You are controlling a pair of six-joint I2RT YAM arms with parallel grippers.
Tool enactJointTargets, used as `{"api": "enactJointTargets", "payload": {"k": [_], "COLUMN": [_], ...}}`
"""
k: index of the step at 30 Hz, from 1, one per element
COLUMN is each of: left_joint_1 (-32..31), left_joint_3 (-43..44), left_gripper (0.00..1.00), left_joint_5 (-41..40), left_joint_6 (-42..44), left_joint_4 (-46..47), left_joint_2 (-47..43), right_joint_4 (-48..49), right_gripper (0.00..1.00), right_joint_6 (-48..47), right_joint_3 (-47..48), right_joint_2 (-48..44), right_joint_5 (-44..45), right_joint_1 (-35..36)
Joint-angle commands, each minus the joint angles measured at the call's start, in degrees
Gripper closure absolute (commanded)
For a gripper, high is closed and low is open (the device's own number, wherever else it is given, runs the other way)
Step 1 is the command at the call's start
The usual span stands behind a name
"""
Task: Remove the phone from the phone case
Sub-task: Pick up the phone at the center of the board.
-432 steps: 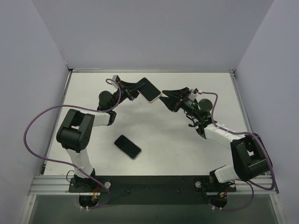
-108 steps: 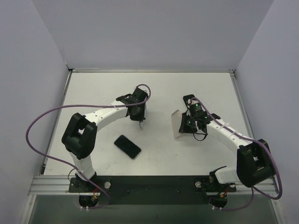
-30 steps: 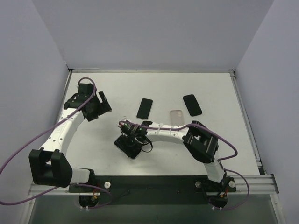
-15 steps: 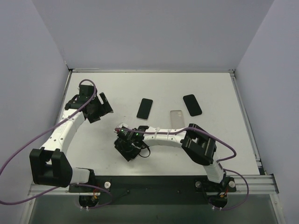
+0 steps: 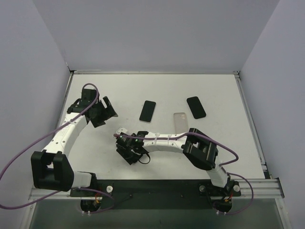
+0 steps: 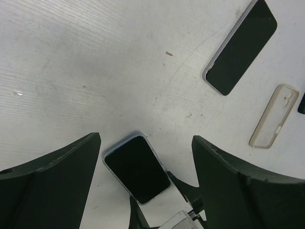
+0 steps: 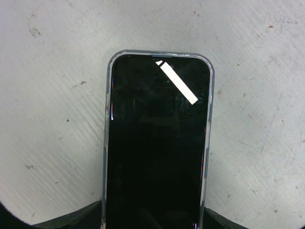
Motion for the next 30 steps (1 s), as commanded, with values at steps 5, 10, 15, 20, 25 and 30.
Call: {"api": "enactJointTargets", "payload": {"k": [5,10,15,20,25,30], "left_joint_1": [9.8,10.4,8.8,4.8,3.1,-2.0], "left_joint_3": [-10.7,-16.7,-26.9,-29.8,-32.3,-30.2], "left_gripper": [0.14,0.14,0.13,0.06,0.04,0.05], "left_joint_5": [22.6,33.1,38.8,37.6,38.3,35.2], "left_joint_6": [-2.2,-5.6,-12.7,-14.1,-16.8,-17.1], "left_joint_4": [14.7,23.5,34.4,36.5,44.5,45.2], "left_joint_2": [-0.4,-0.6,0.3,3.1,9.2,13.9], "right_joint_4": [1.8,5.6,7.8,9.2,10.7,11.7], "right_gripper": [0.64,0.64,0.66,0.66,0.66,0.66], "right_joint_6": [3.3,8.2,9.9,11.5,12.8,13.6], "right_joint_3": [-6.3,-10.2,-12.0,-12.2,-12.4,-12.9], "right_joint_2": [-7.0,-10.6,-10.7,-10.4,-10.6,-11.7], "right_joint_5": [-0.7,-7.6,-11.5,-14.5,-16.8,-18.6], "right_joint_1": [-4.7,-10.1,-11.8,-12.8,-13.9,-14.1]}}
